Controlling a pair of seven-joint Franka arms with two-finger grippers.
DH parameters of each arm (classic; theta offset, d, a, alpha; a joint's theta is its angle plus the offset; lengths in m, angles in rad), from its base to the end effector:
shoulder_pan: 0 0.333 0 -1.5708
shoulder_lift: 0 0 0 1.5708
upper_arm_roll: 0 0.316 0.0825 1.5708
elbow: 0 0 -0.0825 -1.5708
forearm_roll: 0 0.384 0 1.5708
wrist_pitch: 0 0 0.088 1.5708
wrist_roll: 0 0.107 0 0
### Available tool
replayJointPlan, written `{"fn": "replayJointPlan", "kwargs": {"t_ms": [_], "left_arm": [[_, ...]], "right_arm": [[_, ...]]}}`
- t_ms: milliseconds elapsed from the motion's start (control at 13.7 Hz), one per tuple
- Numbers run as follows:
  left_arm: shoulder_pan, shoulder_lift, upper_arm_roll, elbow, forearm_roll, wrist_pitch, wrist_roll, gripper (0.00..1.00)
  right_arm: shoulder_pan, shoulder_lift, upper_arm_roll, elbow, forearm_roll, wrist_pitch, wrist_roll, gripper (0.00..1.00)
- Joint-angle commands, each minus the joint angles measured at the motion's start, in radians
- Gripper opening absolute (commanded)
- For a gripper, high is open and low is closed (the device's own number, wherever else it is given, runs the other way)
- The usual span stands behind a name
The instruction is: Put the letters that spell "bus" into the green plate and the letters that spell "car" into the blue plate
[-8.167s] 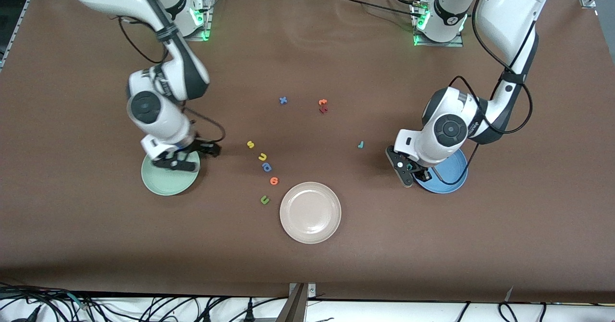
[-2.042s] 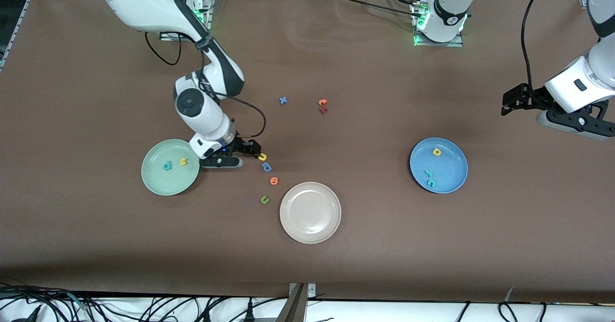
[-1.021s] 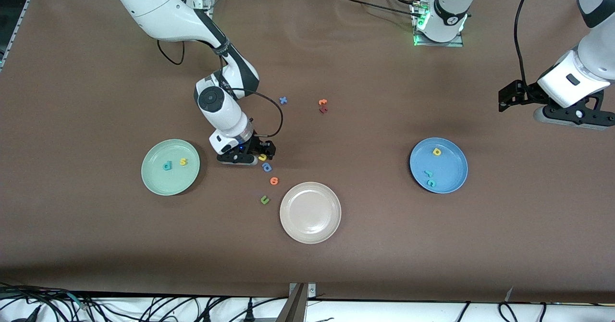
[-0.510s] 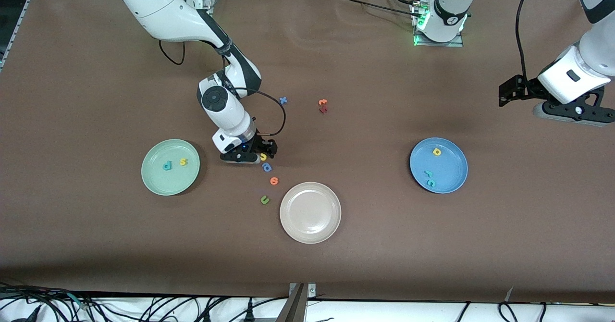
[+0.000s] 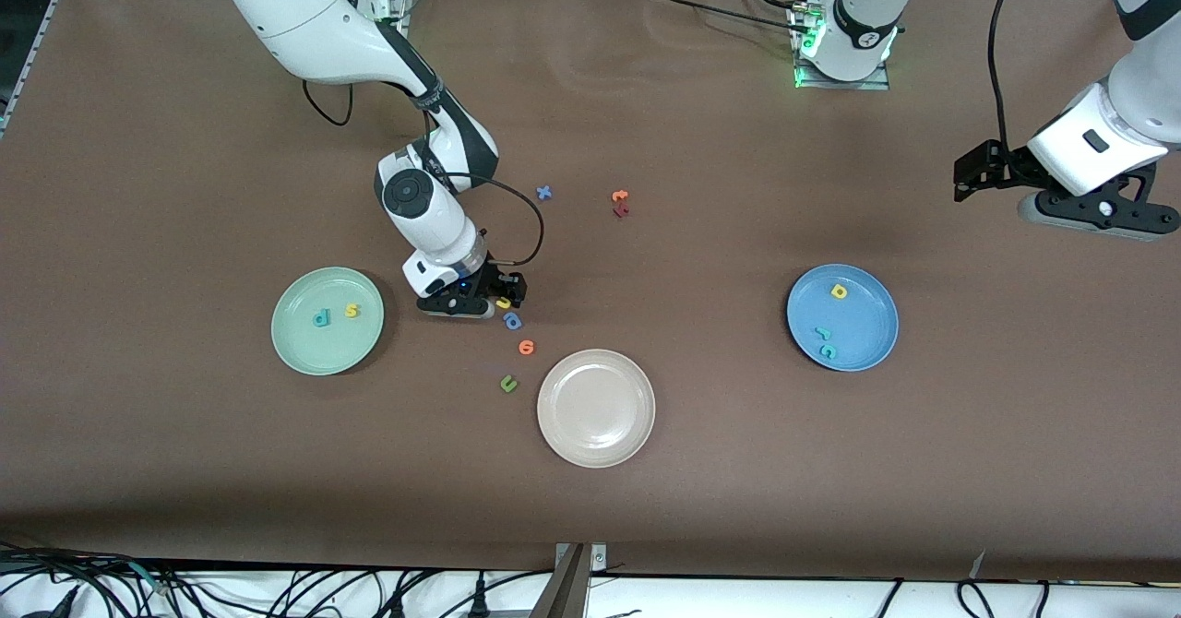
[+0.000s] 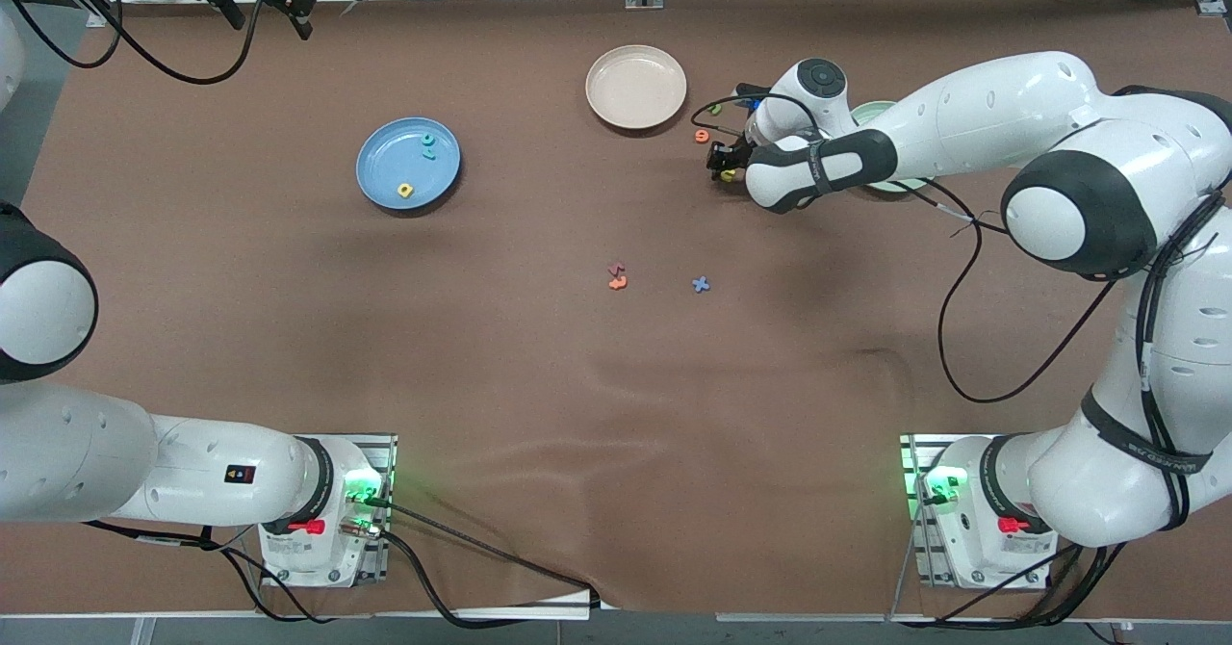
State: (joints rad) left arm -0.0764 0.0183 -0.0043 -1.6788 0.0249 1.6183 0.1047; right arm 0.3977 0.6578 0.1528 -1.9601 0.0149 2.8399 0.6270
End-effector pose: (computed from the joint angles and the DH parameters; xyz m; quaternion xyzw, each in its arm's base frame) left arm 0.5573 -0.0425 0.5673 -0.9948 0.0936 0.0395 0.0119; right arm 0.5415 0.3269 0.1606 -0.9902 0.0657 -0.0684 0.1027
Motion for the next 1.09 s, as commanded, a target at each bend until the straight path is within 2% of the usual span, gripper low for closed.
{"fn": "replayJointPlan", "kwargs": {"t_ms": [0, 292, 438, 656, 875, 1021], "left_arm": [[-0.008, -0.011, -0.020, 0.017, 0.004, -0.024, 0.007, 1.00], [0.001, 0.038, -0.026, 0.071, 0.004, -0.017, 0.012, 1.00], [0.004, 0.116, -0.020, 0.157, 0.004, -0.011, 0.016, 1.00], [0.004, 0.123, -0.020, 0.194, 0.004, -0.012, 0.004, 1.00], [0.014, 0.129, -0.019, 0.189, 0.013, -0.029, -0.016, 1.00], [0.014, 0.129, -0.020, 0.194, 0.007, -0.031, -0.016, 1.00]], "right_arm": [[0.007, 0.019, -0.012, 0.013, 0.000, 0.013, 0.011, 0.66], [0.009, 0.023, -0.010, 0.018, -0.001, 0.015, 0.011, 0.63], [0.009, 0.023, -0.010, 0.020, -0.001, 0.015, 0.010, 0.50], [0.009, 0.022, -0.010, 0.020, -0.003, 0.015, 0.008, 0.34], [0.007, 0.022, -0.012, 0.020, -0.016, 0.015, 0.007, 0.27], [0.004, 0.019, -0.012, 0.032, -0.016, 0.010, 0.002, 0.26]]}}
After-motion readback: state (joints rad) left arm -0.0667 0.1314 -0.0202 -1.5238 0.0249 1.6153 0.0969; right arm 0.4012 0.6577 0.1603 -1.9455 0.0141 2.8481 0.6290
